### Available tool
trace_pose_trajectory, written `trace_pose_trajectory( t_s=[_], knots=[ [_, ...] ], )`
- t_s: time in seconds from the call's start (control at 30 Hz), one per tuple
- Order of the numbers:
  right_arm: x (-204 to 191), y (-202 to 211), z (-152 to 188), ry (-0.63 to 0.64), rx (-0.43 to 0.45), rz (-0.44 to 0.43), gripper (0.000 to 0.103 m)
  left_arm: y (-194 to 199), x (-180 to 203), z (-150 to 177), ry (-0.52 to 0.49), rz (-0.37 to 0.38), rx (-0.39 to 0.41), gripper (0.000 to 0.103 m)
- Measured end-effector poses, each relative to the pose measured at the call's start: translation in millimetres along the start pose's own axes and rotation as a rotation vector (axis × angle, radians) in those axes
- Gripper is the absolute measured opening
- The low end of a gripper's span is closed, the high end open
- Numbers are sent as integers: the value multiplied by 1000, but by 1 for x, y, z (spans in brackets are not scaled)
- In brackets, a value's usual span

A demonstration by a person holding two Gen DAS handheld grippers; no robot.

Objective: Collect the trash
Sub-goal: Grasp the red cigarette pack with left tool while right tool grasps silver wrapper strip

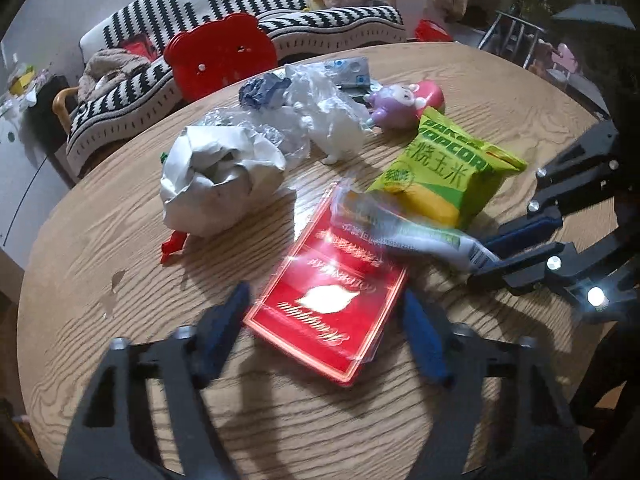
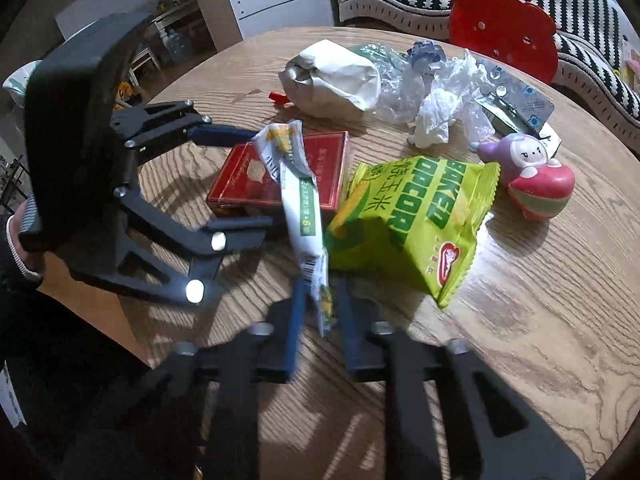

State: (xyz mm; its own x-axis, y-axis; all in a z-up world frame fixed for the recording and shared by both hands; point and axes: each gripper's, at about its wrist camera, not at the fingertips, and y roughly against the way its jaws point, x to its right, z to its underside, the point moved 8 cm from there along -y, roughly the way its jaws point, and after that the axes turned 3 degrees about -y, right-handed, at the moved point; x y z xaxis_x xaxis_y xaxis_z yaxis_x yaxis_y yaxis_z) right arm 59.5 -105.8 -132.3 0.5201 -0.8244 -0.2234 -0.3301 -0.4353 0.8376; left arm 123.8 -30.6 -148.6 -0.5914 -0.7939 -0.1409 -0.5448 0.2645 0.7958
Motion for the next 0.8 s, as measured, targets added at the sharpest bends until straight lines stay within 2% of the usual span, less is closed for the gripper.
trace_pose_trajectory(
  t_s=[0.3, 0.47, 0.63, 0.8],
  knots=[
    [-2, 51, 3, 3, 103, 15, 9, 22, -5, 3, 43, -78, -26, 64],
    [14, 79, 11, -20, 144, 57, 9, 40, 7, -3, 62, -95, -34, 64],
    [34, 106, 18, -70, 185, 97, 9, 57, 29, -17, 51, -93, -8, 64],
    [71, 139, 43, -136, 218, 154, 9, 62, 72, -48, 23, -32, 48, 64]
  ],
)
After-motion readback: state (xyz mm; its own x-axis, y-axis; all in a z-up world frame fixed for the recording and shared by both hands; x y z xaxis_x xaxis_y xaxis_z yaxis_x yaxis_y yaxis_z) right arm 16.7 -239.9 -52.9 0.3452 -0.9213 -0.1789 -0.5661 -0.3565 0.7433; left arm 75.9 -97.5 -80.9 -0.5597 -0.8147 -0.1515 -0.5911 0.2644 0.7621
